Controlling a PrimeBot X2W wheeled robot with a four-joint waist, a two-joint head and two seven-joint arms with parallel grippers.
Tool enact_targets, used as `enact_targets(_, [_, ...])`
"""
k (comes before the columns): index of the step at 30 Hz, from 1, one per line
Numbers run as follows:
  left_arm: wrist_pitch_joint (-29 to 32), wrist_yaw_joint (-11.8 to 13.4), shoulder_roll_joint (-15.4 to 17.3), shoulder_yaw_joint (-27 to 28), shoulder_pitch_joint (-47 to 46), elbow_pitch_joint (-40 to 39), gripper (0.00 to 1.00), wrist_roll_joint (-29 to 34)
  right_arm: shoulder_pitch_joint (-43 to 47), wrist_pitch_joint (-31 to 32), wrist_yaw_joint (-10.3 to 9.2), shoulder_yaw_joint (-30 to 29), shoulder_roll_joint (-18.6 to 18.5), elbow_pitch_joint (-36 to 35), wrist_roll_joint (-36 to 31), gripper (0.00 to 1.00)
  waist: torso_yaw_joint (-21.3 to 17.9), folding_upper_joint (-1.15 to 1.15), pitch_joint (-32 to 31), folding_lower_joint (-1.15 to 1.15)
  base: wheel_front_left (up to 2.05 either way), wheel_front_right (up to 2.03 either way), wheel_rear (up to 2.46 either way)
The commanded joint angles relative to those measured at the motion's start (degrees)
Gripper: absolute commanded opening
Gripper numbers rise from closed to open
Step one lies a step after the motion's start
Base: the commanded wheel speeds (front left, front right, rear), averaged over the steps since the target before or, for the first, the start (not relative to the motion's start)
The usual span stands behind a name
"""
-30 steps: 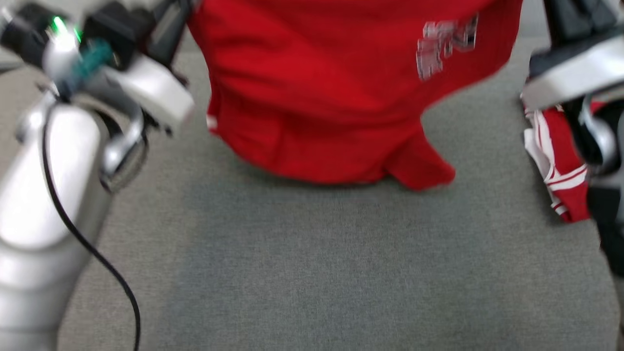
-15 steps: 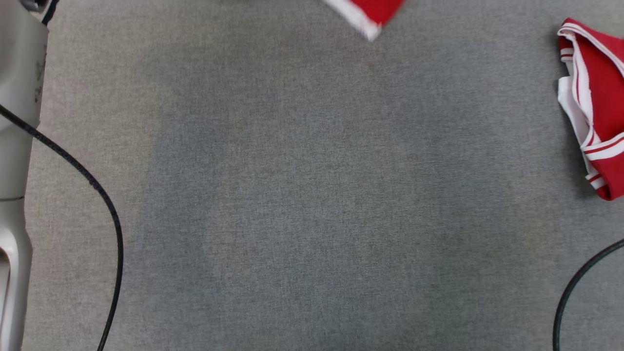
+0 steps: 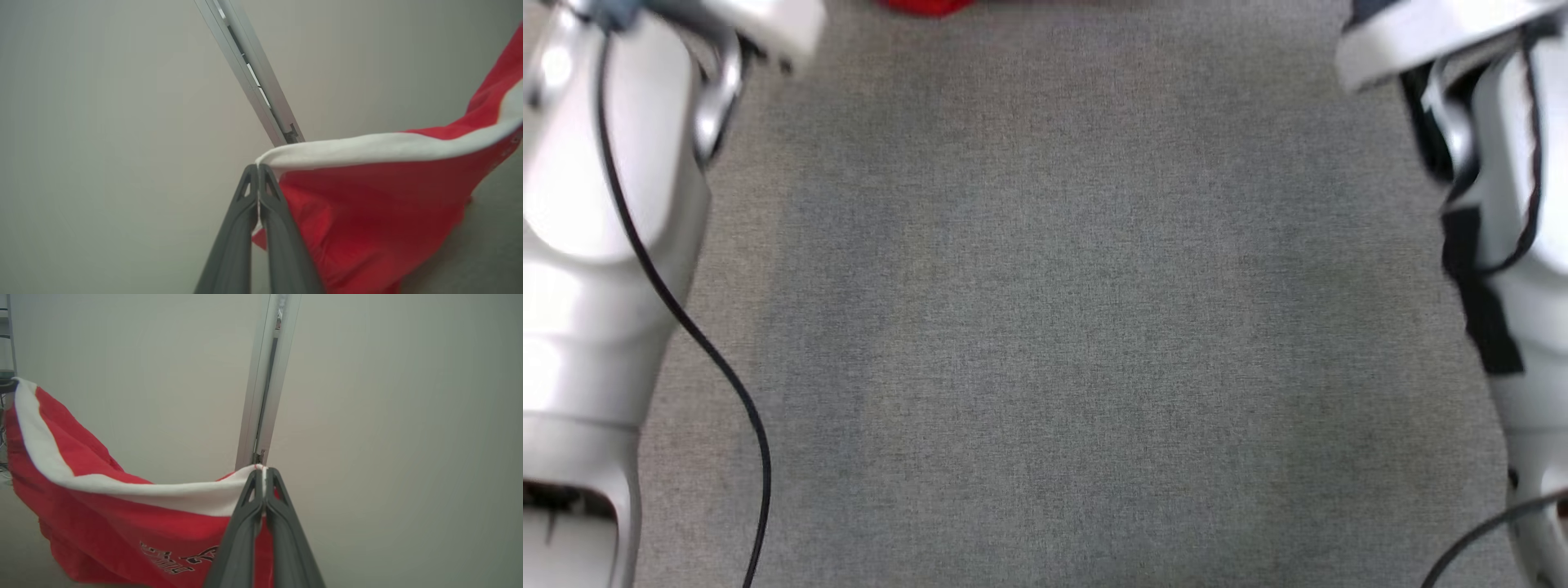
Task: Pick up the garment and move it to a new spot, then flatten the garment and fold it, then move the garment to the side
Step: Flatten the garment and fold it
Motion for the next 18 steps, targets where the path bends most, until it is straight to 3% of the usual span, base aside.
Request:
enact_targets(1, [-0.26, -0.6, 0.79, -0.72, 2.9, -0.42, 0.0, 0.6, 2.64, -0.32, -0.01, 0.84, -0.59, -0.47, 0.88, 0.0, 0.11, 0.0, -1.19, 0.0, 0.0, 0.0, 0.0])
enact_targets(10, [-0.23, -2.37, 4.09, -4.93, 16.94, -0.02, 0.0, 1.83, 15.72, -0.33, -0.01, 7.3, -2.82, 1.84, 5.1, 0.0, -0.51, 0.0, -8.46, 0.0, 0.0, 0.0, 0.0])
enact_targets(18, [0.91, -4.81, 4.63, -11.88, 25.39, 3.42, 0.0, 3.97, 22.07, 0.86, -0.01, 14.16, -5.57, 7.91, 10.68, 0.0, -0.46, 0.0, -14.49, 0.0, 0.0, 0.0, 0.0])
